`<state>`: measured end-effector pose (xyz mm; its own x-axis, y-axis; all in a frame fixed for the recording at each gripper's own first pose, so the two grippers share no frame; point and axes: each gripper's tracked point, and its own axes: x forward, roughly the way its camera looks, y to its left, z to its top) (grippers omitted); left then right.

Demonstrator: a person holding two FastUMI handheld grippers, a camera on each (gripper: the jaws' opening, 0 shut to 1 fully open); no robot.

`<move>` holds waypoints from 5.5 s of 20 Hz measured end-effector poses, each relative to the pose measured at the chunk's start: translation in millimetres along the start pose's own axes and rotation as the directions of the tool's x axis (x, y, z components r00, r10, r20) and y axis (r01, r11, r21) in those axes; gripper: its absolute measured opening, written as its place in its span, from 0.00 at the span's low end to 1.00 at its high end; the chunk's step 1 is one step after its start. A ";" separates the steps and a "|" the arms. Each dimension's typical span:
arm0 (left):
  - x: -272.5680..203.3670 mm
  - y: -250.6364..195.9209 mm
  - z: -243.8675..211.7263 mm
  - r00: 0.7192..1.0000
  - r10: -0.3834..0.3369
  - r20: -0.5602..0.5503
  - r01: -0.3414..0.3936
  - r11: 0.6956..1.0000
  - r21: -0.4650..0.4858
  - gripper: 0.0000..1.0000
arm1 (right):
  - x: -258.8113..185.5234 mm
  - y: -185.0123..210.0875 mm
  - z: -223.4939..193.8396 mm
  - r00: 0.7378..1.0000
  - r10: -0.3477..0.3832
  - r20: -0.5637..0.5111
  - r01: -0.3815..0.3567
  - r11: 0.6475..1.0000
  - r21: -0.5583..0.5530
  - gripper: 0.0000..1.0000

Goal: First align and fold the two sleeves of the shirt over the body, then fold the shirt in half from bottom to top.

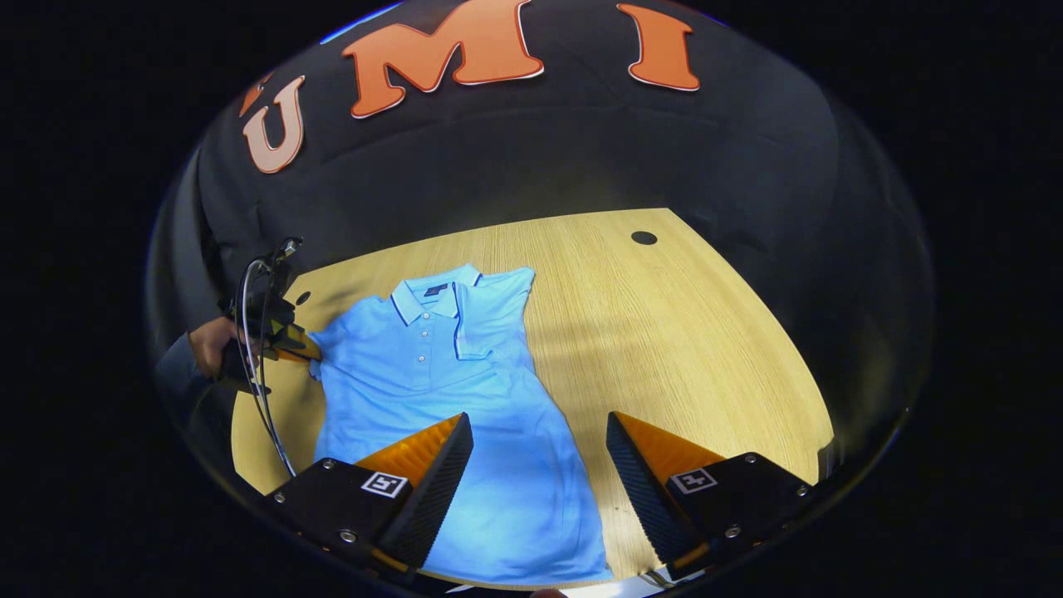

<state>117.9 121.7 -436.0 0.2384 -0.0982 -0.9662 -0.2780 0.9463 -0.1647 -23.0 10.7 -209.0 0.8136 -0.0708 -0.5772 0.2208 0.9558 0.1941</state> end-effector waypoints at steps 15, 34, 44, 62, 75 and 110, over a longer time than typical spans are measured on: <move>-53.7 -152.9 23.9 0.958 -0.267 0.106 0.227 0.929 0.293 0.07 | -14.7 -29.6 -52.8 0.997 -0.051 -0.053 0.054 0.997 0.060 0.99; -114.0 -140.5 -106.7 0.942 -0.334 0.019 0.311 0.895 0.321 1.00 | -22.9 -37.4 -146.4 0.968 0.038 -0.248 -0.044 0.999 -0.018 0.98; -128.3 -64.8 -227.7 0.975 -0.218 -0.036 0.218 0.919 0.330 1.00 | -26.0 -20.9 -186.7 0.938 0.083 -0.336 -0.125 0.986 -0.106 0.94; -124.2 -6.7 -342.8 0.992 -0.004 -0.124 0.041 0.953 0.300 0.98 | -27.9 -42.4 -222.5 0.907 -0.005 -0.422 -0.064 0.987 -0.151 0.37; -127.1 -39.8 -307.9 0.997 -0.032 -0.075 0.053 0.953 0.297 0.09 | -25.0 3.4 -177.9 0.906 0.213 -0.366 -0.221 0.975 0.022 0.03; -49.2 -143.5 140.9 0.858 -0.226 0.461 -0.069 0.838 0.541 0.08 | 221.1 54.5 189.1 0.990 0.136 -0.023 -0.138 0.986 -0.097 0.03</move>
<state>277.2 34.1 -336.9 0.6961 -0.1562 -0.7007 0.2533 0.9667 0.0361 270.7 -6.8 -176.1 0.8232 0.0668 -0.5638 0.0534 0.9796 0.1939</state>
